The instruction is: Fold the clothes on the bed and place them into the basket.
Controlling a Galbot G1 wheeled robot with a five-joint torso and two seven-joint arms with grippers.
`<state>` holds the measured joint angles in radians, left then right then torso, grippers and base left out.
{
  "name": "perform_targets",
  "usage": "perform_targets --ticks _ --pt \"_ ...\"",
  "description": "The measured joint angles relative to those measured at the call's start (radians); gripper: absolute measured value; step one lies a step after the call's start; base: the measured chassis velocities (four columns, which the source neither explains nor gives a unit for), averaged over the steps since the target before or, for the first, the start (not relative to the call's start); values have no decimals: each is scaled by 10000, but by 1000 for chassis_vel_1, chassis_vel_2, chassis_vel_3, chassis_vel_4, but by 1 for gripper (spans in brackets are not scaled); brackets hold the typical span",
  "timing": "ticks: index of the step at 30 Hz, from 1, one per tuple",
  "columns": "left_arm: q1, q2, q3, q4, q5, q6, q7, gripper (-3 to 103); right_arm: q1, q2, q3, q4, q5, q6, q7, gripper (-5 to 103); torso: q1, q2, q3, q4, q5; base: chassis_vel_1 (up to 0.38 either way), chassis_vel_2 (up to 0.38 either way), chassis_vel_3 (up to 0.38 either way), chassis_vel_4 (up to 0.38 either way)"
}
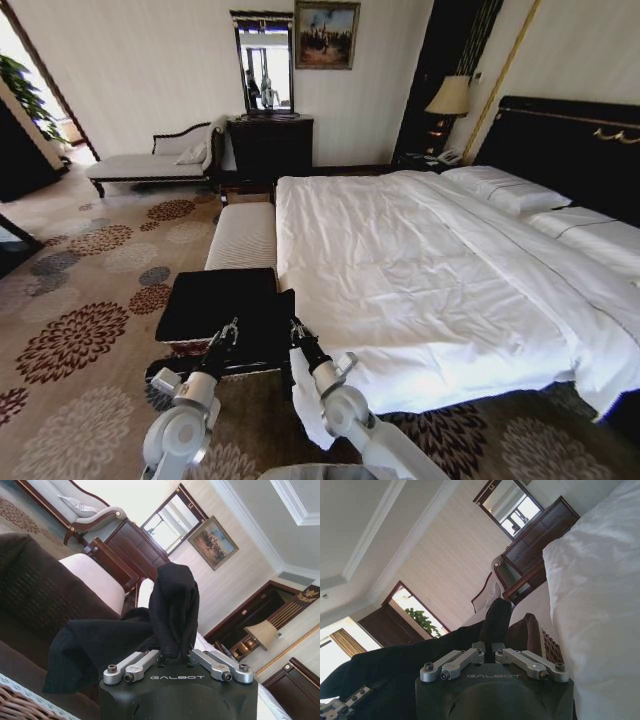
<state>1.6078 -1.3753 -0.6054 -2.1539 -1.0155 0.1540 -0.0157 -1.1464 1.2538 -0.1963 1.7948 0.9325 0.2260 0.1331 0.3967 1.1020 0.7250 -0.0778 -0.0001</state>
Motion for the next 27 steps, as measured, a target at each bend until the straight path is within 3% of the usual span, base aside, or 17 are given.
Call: perform_targets --ticks 17,27 --pt "-118 -3 -82 91 -65 5 -7 10 236 73 -14 -283 -4 108 -24 4 -9 2 -2 -3 2 25 31 -28 -37" --pt "-67 -3 -132 70 -56 6 -7 10 216 98 -56 -319 -79 138 -38 4 -6 2 -2 1 1 -73 179 83 -167"
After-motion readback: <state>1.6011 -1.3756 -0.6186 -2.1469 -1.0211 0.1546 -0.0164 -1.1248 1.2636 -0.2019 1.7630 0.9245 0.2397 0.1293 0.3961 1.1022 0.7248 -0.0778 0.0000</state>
